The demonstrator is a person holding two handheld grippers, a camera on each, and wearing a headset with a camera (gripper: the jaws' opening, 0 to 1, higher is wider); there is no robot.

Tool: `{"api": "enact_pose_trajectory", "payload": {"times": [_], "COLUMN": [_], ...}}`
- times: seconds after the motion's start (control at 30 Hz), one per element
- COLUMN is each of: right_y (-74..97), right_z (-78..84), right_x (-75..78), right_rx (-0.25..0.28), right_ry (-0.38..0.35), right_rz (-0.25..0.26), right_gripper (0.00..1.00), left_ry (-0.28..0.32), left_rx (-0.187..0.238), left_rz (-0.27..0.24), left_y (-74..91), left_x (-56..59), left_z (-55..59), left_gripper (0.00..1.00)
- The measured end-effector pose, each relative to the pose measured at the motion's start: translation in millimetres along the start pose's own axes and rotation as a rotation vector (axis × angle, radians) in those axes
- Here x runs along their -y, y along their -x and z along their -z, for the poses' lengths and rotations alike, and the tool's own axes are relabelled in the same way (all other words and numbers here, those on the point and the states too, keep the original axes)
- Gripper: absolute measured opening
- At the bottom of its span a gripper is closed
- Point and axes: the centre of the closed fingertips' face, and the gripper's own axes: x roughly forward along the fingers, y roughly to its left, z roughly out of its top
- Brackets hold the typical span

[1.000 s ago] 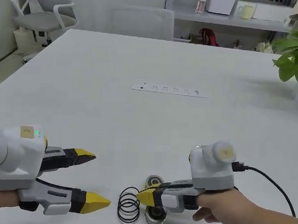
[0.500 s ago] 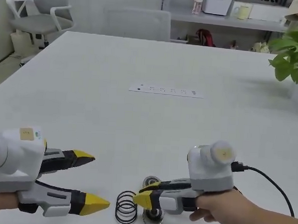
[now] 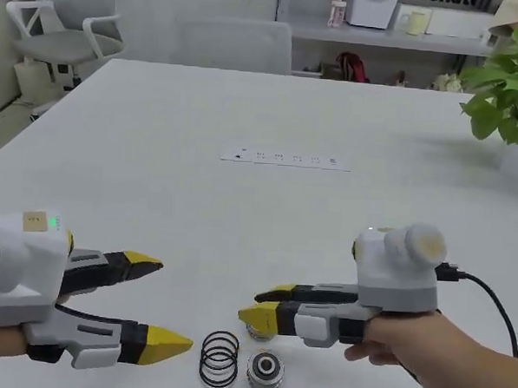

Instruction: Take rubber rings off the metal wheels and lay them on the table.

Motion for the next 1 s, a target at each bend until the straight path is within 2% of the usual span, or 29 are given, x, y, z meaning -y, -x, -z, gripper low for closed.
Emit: {"api": "enact_pose_trajectory", "payload": {"times": [0.17,0.53,1.0], "right_y": [16.9,47.5,78.5], "right_z": [-7.3,-4.8,5.7], "right_x": [-6.7,-14.4,-15.6], "right_rx": [0.023,0.017,-0.017], "right_ry": [0.05,0.165,0.298], "right_rz": [0.004,0.04,0.096], "right_gripper": [0.33,0.48,0.62], "left_ry": [-0.008,-0.029,-0.033], "left_rx": [0.016,0.043,0.051], "left_rz": [-0.002,0.001,-0.01], "left_y": [3.2,10.8,18.0], "left_x": [2.6,12.2,15.8], "left_z": [-9.3,-24.0,-25.4], "left_gripper": [0.71,0.78,0.85]}}
